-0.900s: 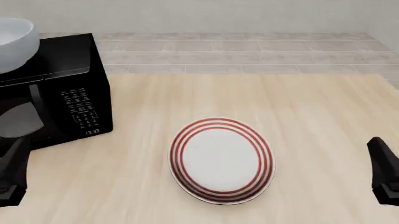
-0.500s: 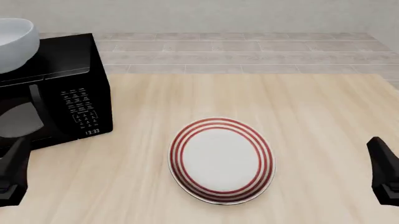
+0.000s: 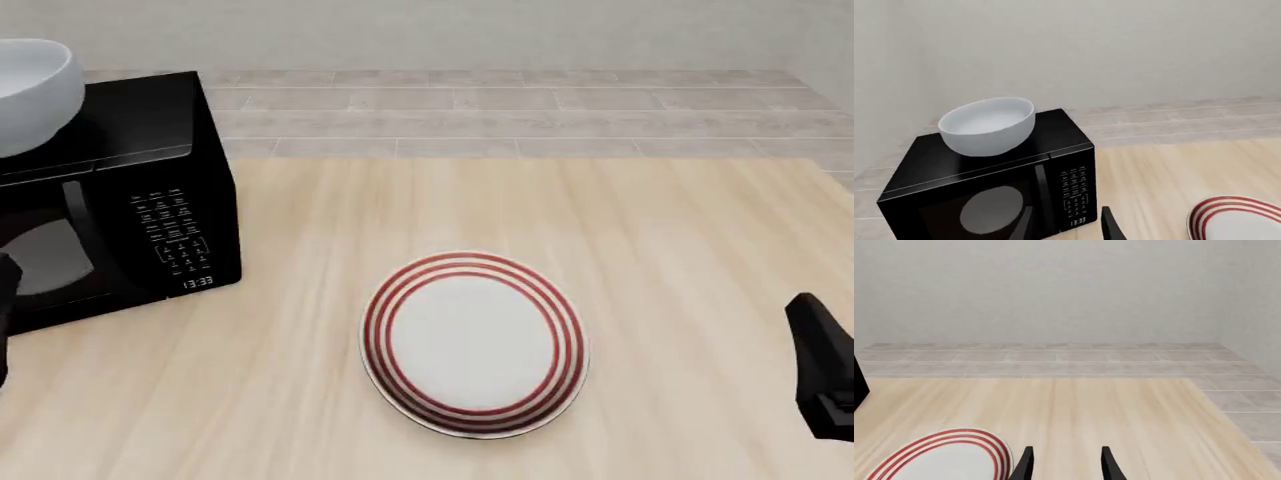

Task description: Pick up the white bowl and put it on the plate.

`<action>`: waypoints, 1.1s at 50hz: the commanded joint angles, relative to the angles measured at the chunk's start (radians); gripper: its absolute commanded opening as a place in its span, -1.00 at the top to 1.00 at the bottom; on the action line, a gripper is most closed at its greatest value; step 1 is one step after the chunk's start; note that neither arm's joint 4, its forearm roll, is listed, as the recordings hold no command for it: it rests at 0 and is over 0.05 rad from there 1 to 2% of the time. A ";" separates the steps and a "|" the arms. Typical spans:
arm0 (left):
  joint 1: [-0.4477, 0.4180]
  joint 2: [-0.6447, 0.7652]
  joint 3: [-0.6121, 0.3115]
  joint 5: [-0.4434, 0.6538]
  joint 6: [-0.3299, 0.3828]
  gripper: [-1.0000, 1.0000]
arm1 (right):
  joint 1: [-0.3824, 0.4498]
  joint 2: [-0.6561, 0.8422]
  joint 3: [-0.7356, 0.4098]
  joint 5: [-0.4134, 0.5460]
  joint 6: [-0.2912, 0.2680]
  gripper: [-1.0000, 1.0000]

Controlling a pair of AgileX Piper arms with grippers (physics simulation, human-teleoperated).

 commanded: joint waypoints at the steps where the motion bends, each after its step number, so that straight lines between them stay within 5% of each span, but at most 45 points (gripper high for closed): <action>1: 0.021 0.050 -0.179 0.115 0.121 -1.00 | -0.001 0.001 0.002 -0.002 -0.001 -1.00; 12: 0.012 0.127 -0.334 0.226 0.311 -1.00 | -0.002 0.001 0.002 -0.002 -0.001 -1.00; 17: 0.013 0.208 -0.519 0.334 0.350 -1.00 | -0.001 0.001 0.002 -0.002 -0.001 -1.00; 36: 0.002 0.305 -0.715 0.538 0.658 -1.00 | -0.002 0.001 0.002 -0.002 -0.001 -1.00; 40: -0.005 0.338 -0.730 0.564 0.705 -1.00 | -0.001 0.001 0.002 -0.002 -0.001 -1.00; 44: -0.052 0.386 -0.820 0.632 0.661 -1.00 | -0.001 0.001 0.002 -0.002 -0.001 -1.00; 51: -0.027 0.439 -0.832 0.613 0.759 -1.00 | -0.001 0.001 0.002 -0.002 -0.001 -1.00; 55: -0.046 0.490 -0.936 0.673 0.772 -1.00 | -0.002 0.001 0.002 -0.002 -0.001 -1.00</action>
